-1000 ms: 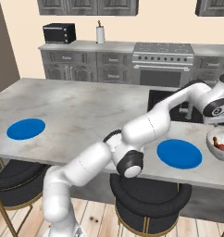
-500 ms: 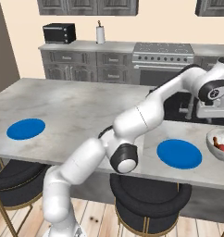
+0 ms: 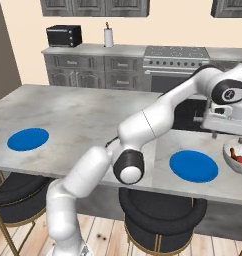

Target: Pick the chicken drumstick and bell pepper from their plates and place them in the bowl. Then put the bowl in the fridge.

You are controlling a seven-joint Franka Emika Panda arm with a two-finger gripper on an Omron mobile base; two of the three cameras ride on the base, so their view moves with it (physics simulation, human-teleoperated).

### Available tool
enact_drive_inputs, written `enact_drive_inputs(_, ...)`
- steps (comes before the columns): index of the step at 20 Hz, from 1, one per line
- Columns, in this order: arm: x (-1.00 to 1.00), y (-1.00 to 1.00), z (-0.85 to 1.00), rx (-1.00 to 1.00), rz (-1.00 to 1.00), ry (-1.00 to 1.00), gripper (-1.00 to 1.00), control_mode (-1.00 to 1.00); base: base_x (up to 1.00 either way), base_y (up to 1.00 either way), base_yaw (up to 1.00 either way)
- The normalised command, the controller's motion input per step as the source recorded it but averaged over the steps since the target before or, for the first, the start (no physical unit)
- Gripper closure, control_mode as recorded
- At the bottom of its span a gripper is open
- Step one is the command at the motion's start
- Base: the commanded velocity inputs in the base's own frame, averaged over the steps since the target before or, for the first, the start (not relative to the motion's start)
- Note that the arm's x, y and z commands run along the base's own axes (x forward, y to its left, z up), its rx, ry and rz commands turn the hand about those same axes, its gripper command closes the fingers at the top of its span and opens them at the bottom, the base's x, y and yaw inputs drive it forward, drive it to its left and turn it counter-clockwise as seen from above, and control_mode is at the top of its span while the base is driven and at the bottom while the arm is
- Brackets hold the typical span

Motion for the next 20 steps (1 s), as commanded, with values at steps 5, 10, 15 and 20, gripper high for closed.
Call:
enact_drive_inputs(5,-0.33,0.87,-0.71,-0.21,0.00,-0.03,-1.00,-1.00,0.00,0.00,0.00)
enact_drive_inputs(10,-0.10,0.89,-0.76,-0.45,0.02,-0.23,-1.00,-1.00,0.00,0.00,0.00)
enact_drive_inputs(15,-0.24,0.83,-0.74,-0.48,0.07,-0.40,-1.00,-1.00,0.00,0.00,0.00)
enact_drive_inputs(20,-0.38,0.78,-0.73,-0.55,0.08,-0.37,-1.00,-1.00,0.00,0.00,0.00)
